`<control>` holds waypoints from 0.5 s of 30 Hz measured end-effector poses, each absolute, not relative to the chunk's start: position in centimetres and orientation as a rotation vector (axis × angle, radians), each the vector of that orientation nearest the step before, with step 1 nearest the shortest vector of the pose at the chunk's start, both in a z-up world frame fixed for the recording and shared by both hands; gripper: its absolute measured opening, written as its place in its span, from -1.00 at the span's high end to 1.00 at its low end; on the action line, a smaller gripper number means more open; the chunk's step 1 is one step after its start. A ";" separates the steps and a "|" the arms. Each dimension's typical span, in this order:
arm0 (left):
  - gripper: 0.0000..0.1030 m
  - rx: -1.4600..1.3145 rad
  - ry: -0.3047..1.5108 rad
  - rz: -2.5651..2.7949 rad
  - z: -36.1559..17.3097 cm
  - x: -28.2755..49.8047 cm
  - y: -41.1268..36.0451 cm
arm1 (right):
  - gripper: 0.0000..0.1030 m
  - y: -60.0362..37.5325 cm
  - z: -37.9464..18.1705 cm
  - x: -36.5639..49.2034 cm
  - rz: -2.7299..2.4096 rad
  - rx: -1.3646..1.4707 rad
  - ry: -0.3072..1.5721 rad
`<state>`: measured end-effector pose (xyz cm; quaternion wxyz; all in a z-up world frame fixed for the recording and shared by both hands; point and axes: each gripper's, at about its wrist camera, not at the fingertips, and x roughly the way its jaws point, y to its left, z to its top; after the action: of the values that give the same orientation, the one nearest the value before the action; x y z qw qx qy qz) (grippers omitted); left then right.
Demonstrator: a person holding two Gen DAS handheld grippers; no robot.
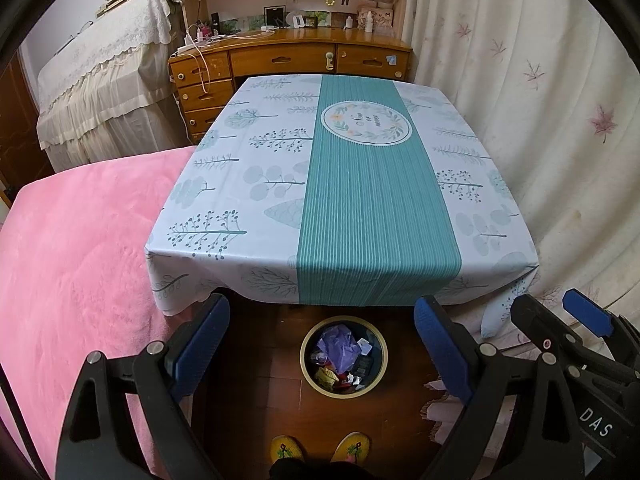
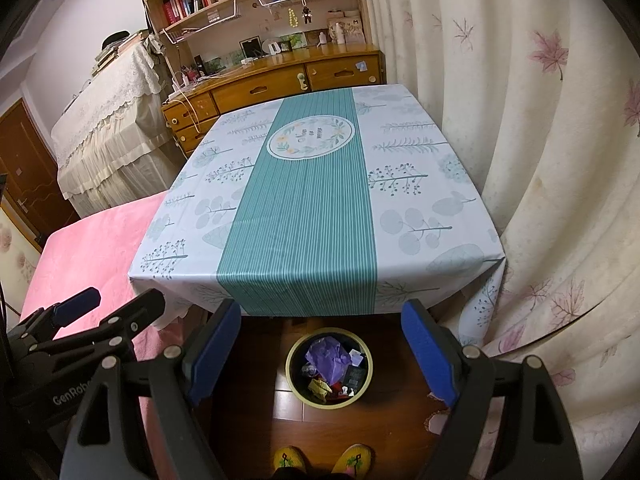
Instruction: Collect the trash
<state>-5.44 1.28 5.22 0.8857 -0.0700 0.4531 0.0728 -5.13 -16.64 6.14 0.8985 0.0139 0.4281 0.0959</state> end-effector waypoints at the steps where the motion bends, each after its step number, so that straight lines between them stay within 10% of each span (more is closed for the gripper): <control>1: -0.80 -0.147 0.943 0.151 5.2 -5.4 1.2 | -0.62 -16.6 6.1 -5.0 0.199 0.029 0.887; 15: -0.79 -0.154 0.949 0.148 4.9 -5.8 1.6 | -0.62 -16.6 6.1 -5.0 0.199 0.028 0.886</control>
<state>-5.82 1.63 4.87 0.8840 -0.0739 0.4561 0.0710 -5.04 -16.59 6.13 0.8986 0.0134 0.4278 0.0962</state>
